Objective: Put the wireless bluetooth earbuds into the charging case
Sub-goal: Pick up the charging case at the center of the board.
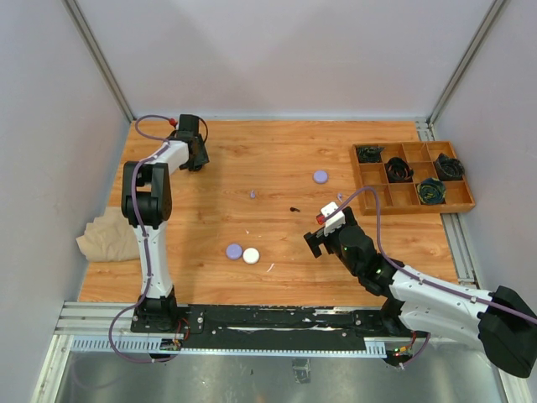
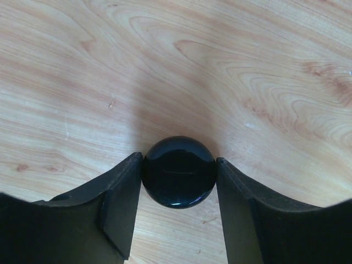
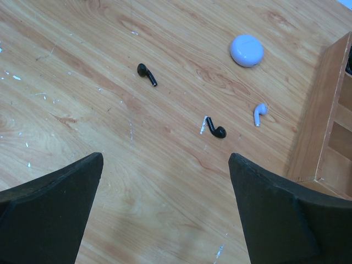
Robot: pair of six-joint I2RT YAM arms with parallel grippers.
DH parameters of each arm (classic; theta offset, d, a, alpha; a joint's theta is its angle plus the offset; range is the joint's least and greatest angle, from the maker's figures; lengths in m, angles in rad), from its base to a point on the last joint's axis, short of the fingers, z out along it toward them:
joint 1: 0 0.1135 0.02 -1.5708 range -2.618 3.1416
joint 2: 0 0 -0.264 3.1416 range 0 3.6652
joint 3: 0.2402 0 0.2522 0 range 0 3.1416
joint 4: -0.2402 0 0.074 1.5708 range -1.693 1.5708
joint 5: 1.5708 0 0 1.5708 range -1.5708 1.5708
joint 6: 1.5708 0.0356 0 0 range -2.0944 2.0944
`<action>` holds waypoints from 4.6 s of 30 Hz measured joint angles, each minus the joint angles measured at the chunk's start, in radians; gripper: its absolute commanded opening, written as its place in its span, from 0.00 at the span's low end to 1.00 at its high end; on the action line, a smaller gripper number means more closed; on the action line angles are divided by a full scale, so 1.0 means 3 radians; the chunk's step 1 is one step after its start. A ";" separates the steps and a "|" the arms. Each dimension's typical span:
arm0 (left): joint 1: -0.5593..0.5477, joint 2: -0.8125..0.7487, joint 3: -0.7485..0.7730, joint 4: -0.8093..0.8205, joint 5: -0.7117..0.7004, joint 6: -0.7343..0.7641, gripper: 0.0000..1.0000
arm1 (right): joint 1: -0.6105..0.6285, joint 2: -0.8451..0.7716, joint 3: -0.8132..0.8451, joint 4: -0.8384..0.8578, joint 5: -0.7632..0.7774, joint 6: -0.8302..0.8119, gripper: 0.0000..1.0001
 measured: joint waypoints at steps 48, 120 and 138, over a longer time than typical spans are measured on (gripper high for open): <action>-0.2054 -0.3273 -0.3132 0.1170 -0.0080 -0.0249 0.47 | 0.0000 -0.0502 0.1787 -0.2733 -0.0538 0.1255 0.99; -0.2942 -0.4039 -0.4386 0.3894 0.0807 0.2073 0.54 | -0.0446 0.1456 0.3010 -0.2360 -0.3028 0.1092 0.17; -0.2951 -0.4049 -0.4486 0.3941 0.0847 0.1845 0.79 | -0.0631 0.1233 0.3011 -0.2536 -0.3096 0.0725 0.00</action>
